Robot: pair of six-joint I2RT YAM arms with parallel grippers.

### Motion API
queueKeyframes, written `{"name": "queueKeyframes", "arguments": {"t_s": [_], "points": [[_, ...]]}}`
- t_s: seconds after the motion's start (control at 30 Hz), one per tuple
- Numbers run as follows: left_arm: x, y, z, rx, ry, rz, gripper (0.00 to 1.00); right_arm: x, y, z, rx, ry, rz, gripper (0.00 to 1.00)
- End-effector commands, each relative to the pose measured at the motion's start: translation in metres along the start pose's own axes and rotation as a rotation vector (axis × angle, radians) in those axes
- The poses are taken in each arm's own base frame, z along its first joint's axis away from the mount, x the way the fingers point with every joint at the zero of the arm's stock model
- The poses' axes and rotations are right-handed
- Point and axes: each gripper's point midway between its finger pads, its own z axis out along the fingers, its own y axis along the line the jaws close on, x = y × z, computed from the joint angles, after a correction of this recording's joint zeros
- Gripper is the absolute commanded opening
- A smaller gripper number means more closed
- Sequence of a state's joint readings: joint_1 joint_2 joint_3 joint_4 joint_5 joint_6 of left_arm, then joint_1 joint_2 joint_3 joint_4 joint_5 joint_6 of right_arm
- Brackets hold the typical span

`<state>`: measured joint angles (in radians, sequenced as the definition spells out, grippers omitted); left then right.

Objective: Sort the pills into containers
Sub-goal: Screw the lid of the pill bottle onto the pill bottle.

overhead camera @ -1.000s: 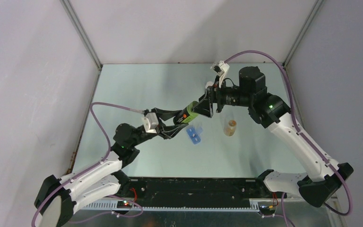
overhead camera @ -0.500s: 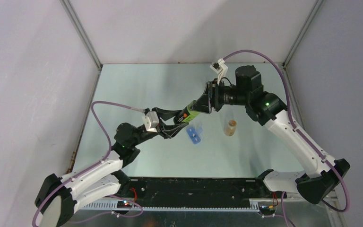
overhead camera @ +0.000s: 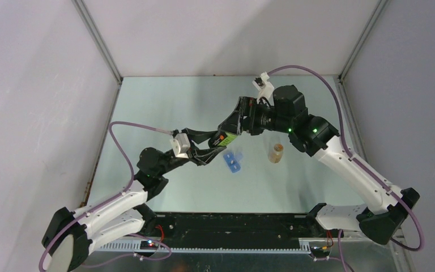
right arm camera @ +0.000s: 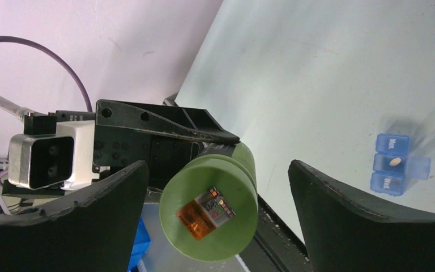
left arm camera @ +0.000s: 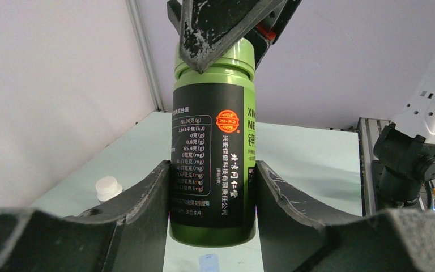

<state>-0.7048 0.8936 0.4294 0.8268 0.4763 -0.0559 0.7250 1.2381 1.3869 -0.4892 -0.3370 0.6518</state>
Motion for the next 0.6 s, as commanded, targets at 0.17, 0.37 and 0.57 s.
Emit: {"name": "queueKeyframes", "arguments": {"t_s": [0.17, 0.37, 0.57], "points": [[-0.037, -0.003, 0.007, 0.028, -0.109, 0.046, 0.00, -0.018, 0.021, -0.039, -0.134, -0.069, -0.253, 0.99], [-0.041, -0.007, 0.006, 0.045, -0.116, 0.048, 0.00, -0.005, 0.019, -0.047, -0.179, -0.017, -0.432, 0.97], [-0.042, -0.013, 0.006, 0.083, -0.110, 0.046, 0.00, 0.002, 0.015, -0.049, -0.208, 0.016, -0.561, 0.94]]}}
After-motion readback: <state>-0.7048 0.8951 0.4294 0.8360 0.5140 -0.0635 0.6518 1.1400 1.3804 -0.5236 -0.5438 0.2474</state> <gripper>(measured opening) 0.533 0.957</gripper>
